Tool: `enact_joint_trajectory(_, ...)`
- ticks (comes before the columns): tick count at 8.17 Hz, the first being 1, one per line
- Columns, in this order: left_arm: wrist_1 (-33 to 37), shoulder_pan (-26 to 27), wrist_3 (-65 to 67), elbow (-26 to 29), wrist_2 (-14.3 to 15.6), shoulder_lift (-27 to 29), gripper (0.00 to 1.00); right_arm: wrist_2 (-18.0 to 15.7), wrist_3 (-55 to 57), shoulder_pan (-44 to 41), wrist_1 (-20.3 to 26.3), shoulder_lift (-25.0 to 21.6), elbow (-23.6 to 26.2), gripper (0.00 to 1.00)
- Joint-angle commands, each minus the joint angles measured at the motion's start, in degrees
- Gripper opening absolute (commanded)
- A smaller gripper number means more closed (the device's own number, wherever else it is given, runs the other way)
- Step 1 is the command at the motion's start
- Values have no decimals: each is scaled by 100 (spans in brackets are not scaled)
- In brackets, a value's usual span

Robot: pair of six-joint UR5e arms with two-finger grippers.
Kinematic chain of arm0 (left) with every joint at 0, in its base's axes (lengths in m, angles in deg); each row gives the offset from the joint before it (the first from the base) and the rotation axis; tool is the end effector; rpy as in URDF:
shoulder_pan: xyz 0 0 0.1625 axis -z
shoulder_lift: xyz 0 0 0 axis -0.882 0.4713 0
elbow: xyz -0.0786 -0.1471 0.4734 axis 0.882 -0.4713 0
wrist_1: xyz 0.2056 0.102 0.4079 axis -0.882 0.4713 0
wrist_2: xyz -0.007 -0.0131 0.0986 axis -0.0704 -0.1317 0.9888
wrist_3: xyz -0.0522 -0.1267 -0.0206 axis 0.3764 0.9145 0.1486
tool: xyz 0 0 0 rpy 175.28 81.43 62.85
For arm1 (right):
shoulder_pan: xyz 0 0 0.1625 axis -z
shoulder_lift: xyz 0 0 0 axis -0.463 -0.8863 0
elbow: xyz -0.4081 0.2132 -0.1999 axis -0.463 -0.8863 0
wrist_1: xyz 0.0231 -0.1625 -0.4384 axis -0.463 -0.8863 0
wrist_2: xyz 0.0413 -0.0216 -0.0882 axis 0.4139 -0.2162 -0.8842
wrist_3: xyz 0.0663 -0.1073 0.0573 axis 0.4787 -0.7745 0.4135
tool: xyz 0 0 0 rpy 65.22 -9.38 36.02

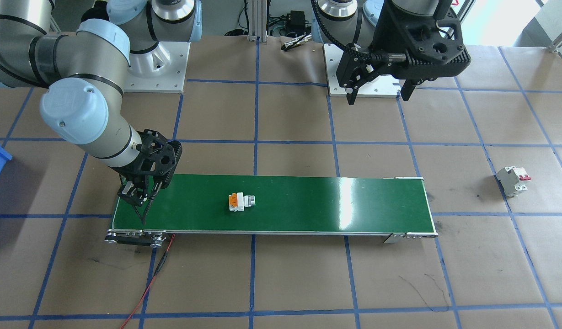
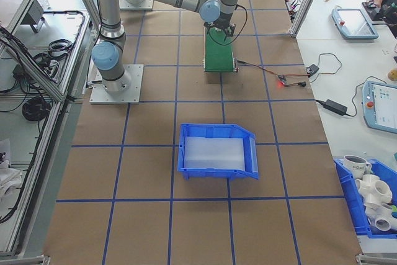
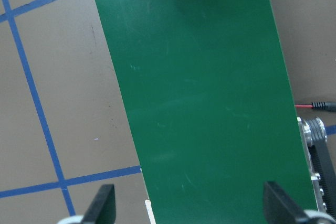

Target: Move button from left to right

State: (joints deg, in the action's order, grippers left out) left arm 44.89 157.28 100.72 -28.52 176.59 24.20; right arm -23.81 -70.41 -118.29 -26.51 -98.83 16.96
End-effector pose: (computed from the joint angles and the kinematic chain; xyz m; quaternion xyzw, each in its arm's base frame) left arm -0.1820 -0.5671 0.6243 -0.0479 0.9986 -0.0113 0.0185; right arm 0.1504 -0.6212 0.3387 -0.6013 0.7940 0.0460 0.0763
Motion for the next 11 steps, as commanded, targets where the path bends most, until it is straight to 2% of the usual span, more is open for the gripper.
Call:
enact_joint_trajectory(1,-9,-12,-58,-32,-7,-66,100,-150,-389,-26,-542,153,219,100)
enact_joint_trajectory(2,-9,-12,-58,-59,1,-110,100,-291,-693,-61,-711,249,228,100)
enact_joint_trajectory(5,-9,-12,-58,-59,2,-128,100,-336,-1373,-114,-1167,346,447,100)
enact_joint_trajectory(8,-9,-12,-58,-59,2,-128,100,-318,-1391,-114,-1231,460,483,97)
enact_joint_trajectory(9,-9,-12,-58,-59,2,-137,100,-336,-1417,-114,-1240,478,483,85)
enact_joint_trajectory(10,-9,-12,-58,-59,2,-137,100,-336,-1626,-114,-1309,504,483,78)
enact_joint_trajectory(11,-9,-12,-58,-59,2,-128,100,-545,-1741,-114,-1502,496,535,39)
